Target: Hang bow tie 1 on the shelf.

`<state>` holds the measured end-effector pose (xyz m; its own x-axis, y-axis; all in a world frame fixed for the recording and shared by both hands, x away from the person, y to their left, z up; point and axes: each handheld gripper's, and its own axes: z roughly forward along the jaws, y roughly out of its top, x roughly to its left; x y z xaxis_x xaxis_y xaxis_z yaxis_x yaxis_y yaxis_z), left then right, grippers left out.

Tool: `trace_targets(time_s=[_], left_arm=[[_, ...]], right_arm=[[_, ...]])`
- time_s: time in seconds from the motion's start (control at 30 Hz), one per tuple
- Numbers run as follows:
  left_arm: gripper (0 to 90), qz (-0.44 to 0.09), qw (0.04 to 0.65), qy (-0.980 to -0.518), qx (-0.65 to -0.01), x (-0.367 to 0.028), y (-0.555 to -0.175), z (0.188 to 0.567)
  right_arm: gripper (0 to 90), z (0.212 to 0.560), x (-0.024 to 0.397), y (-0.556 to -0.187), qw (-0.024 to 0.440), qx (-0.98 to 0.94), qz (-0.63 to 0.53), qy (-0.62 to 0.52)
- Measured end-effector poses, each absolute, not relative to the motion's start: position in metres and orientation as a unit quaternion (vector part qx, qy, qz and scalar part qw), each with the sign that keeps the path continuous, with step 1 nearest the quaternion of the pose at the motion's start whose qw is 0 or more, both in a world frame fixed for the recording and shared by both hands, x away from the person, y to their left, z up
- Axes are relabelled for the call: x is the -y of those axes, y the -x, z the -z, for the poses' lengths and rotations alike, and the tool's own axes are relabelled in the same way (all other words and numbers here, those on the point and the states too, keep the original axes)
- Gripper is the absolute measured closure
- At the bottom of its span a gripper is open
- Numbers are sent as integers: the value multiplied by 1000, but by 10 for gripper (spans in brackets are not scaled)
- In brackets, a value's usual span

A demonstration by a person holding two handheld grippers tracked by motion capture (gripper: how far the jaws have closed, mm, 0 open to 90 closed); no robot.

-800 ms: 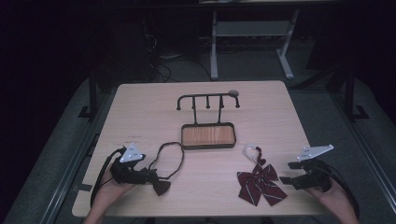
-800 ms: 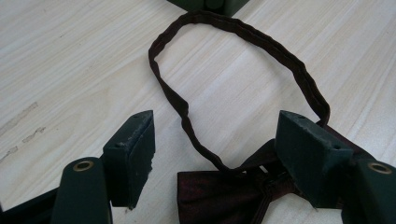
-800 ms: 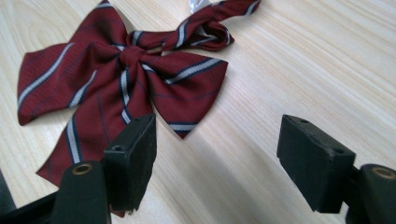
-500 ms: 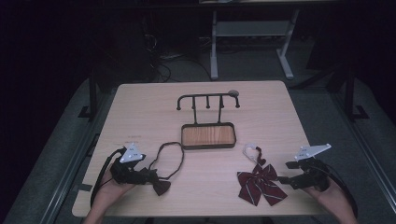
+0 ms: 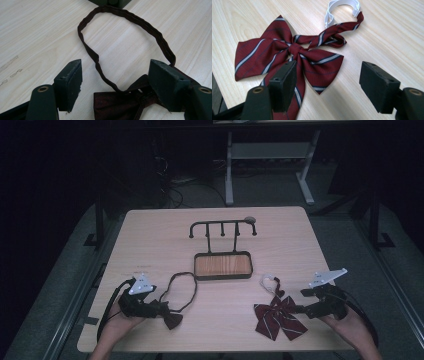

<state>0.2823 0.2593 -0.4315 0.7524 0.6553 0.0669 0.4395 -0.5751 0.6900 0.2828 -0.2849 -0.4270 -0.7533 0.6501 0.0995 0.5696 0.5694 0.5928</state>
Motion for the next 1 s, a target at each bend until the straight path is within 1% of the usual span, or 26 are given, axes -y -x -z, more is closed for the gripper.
trace_targets(time_s=[0.33,0.6,1.0], left_arm=[[282,-162,337,-874,-311,-261,-283,430],[282,-163,340,-872,-312,-263,-283,429],[281,-166,342,-870,-315,-265,-283,428]], right_arm=[[328,414,272,-293,63,-895,-290,-334],[349,407,259,-305,53,-906,-272,-321],[417,400,239,-330,47,-917,-237,-317]])
